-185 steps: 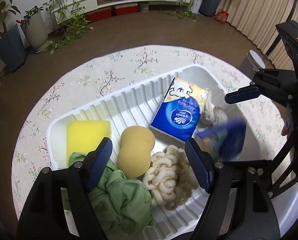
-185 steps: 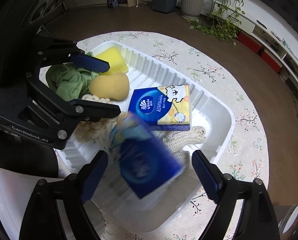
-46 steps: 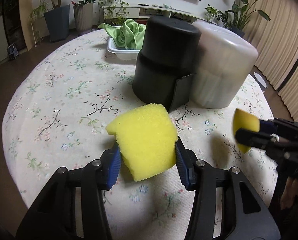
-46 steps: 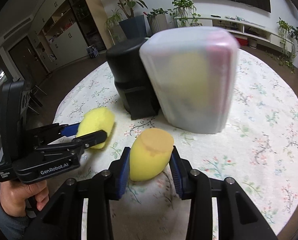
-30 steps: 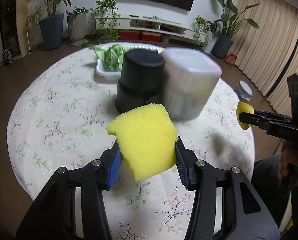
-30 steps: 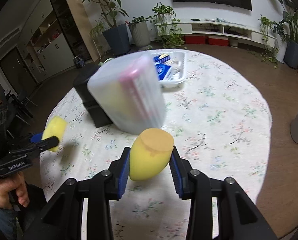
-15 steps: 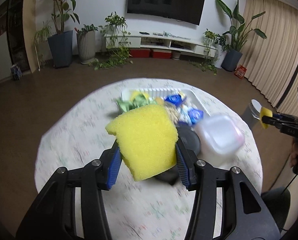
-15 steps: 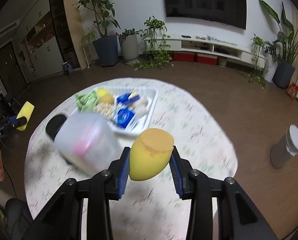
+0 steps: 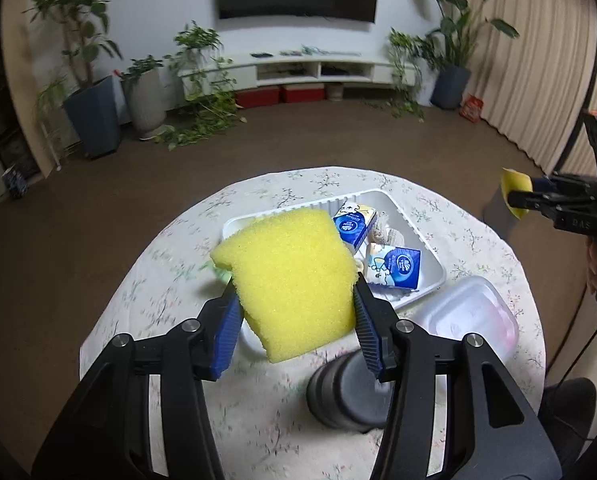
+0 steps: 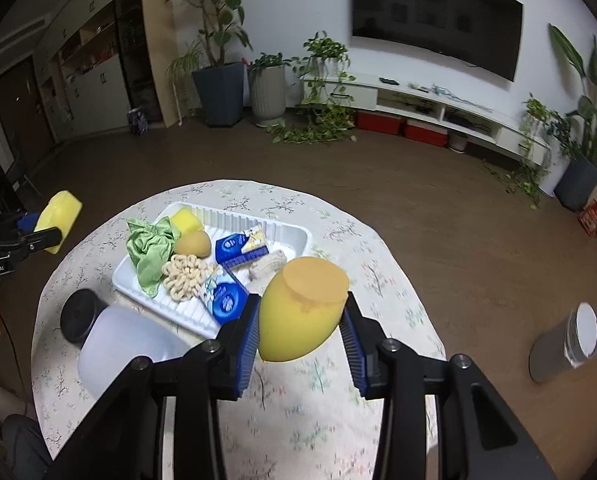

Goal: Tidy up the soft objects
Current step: 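Carry the yellow sponges over the white tray with both tools, then open the left tool to drop the square sponge while the right tool releases the makeup sponge into the tray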

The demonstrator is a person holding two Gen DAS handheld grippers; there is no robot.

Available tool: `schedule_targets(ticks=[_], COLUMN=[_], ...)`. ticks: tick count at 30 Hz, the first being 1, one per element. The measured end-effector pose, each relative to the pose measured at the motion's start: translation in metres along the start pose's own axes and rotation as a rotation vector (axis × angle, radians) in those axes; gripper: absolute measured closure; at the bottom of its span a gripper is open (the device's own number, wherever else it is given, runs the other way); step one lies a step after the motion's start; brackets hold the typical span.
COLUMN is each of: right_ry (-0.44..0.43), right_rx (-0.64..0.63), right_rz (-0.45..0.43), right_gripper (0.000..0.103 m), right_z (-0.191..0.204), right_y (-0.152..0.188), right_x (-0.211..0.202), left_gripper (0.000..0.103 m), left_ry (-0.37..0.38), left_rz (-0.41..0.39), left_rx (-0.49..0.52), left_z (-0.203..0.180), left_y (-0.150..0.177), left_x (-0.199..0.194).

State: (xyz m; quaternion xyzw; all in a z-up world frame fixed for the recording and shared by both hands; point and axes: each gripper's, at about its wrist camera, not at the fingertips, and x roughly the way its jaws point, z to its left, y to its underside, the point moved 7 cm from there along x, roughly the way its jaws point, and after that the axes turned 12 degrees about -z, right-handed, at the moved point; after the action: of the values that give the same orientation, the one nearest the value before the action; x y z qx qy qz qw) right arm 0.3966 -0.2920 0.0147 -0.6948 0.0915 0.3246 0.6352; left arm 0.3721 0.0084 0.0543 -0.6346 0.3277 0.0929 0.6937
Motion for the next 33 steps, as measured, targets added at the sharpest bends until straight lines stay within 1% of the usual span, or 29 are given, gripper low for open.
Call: schedule_targets(ticks=[2,7,11,14,18,21,25,28,32,33], right_ry=[-0.018,-0.075,-0.121,-0.163,-0.219,-0.238,-0.254,-0.255,-0.244,-0.246], right_rx=[-0.006,-0.045,-0.069,-0.077,-0.093,-0.13,-0.15,-0.153,-0.148,-0.148], right_rz=[0.009,0.057,0.094,0.13,0.189,0.24,0.278,0.293,0.321,0.313], right_gripper=[0.061,0.061,0.061,0.061,0.061,0.061,0.06,0.06,0.059,0.059], right_z=[0.004,0.016,0.03,0.041,0.056,0.065,0.071,0.072,0.068,0.067], right_y=[-0.006,-0.017,-0.022,-0.02,-0.008,0.004,0.014,0.018,0.027,0.029], right_x=[0.012,0.053,0.084,0.108,0.14,0.16,0.177,0.185,0.192,0.191], left_gripper=[0.054,0.054,0.054,0.054,0.054,0.054,0.053,0.049,0.046,0.044], left_ry=[0.021,0.068,0.115,0.141,0.198,0.217,0.222,0.225,0.208,0.204], left_rz=[0.022,0.087,0.156,0.2,0.263,0.306,0.35,0.353,0.341,0.336], left_rx=[0.023,0.07,0.105,0.14,0.201,0.262,0.277,0.282,0.263,0.255], left_z=[-0.003,-0.011,-0.018,-0.024,-0.038,-0.047,-0.053,-0.055,-0.051,-0.049], left_y=[-0.009,-0.015,-0.016,-0.011,0.002,0.015,0.03,0.038,0.034,0.033], left_x=[0.017,0.06,0.095,0.115,0.14,0.156,0.172,0.176,0.174,0.174])
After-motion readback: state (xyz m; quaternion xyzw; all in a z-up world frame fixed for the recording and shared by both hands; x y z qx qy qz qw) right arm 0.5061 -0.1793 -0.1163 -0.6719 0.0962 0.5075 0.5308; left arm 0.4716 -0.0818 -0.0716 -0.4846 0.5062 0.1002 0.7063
